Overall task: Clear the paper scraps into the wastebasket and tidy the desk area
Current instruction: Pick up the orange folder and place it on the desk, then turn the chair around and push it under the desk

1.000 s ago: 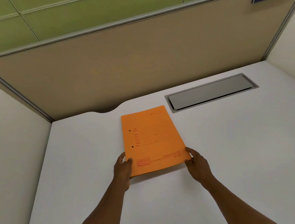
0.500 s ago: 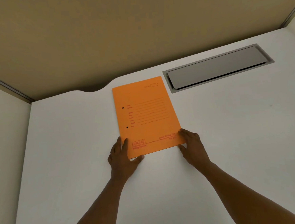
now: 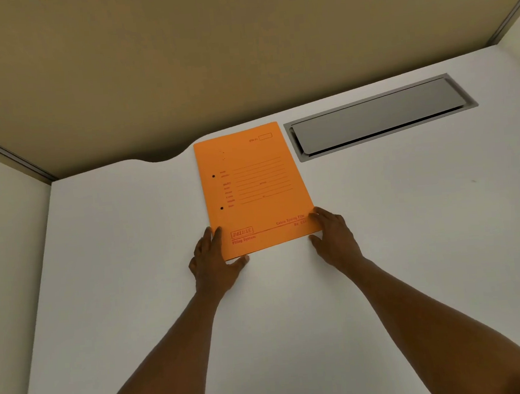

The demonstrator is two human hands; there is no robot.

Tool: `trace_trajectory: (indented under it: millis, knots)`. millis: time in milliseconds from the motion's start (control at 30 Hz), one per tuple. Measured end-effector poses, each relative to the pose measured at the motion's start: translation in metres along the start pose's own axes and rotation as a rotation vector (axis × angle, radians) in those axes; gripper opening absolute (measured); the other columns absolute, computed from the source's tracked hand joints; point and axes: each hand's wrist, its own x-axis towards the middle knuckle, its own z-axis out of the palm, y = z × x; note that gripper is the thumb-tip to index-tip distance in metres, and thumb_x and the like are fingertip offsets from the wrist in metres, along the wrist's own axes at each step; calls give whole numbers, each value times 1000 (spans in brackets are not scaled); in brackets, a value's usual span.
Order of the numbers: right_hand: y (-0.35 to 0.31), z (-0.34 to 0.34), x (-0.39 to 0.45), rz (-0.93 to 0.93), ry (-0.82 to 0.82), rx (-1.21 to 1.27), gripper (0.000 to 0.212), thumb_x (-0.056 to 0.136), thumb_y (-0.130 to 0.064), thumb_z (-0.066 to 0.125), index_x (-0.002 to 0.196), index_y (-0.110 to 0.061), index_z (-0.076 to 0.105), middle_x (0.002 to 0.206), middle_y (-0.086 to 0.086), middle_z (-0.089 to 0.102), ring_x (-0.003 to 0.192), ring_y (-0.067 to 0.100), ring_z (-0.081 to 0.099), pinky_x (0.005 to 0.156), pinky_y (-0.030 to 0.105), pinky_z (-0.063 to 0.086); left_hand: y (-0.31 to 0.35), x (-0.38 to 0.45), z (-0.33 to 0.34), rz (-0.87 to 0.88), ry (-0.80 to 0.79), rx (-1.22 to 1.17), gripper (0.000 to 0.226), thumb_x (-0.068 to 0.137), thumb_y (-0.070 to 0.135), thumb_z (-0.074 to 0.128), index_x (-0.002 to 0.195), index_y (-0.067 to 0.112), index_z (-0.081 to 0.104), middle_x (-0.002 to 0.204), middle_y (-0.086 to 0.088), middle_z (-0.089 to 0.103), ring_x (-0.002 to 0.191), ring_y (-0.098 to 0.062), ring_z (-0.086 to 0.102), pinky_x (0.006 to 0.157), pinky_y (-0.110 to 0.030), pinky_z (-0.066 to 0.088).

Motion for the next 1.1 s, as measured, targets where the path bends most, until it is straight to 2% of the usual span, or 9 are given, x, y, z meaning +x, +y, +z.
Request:
trace_trajectory:
  millis: [133,367,533,833,1100]
  knots:
    - [-5,-2,-24,4,-34,-59,59,91,-23,66,143,-15,41,153,5,37,137,28,35,107,45,39,-4,-22,-5,-10,-76,23,100,80,63,65,155,22,12,163,-4,8,147,-28,13,113,-54,21]
    - [-22,-5,-84,-7,-50,-71,59,92,-28,64,145,-18,40,156,3,32,140,27,31,108,42,36,-11,-85,-20,-12,-128,46,95,85,66,56,155,22,9,164,-1,4,149,-25,6,115,-50,19]
    - [-36,-4,-142,-38,-30,-74,57,93,-30,62,145,-18,41,156,2,31,141,24,29,109,40,35,-24,-142,-29,22,-99,19,88,89,63,52,155,20,13,164,0,5,149,-24,6,116,-48,17]
    - [-53,7,-268,-47,57,-58,51,93,-32,61,140,-18,47,153,3,36,139,23,31,107,39,36,-56,-261,-37,114,15,-29,74,93,60,47,152,20,27,162,0,17,147,-23,15,113,-42,20]
    - [-64,22,-401,-55,105,-31,51,95,-36,56,142,-20,44,154,-1,34,141,19,28,110,36,30,-78,-373,-44,178,-4,-42,67,96,61,38,151,23,30,162,1,18,148,-22,12,115,-43,15]
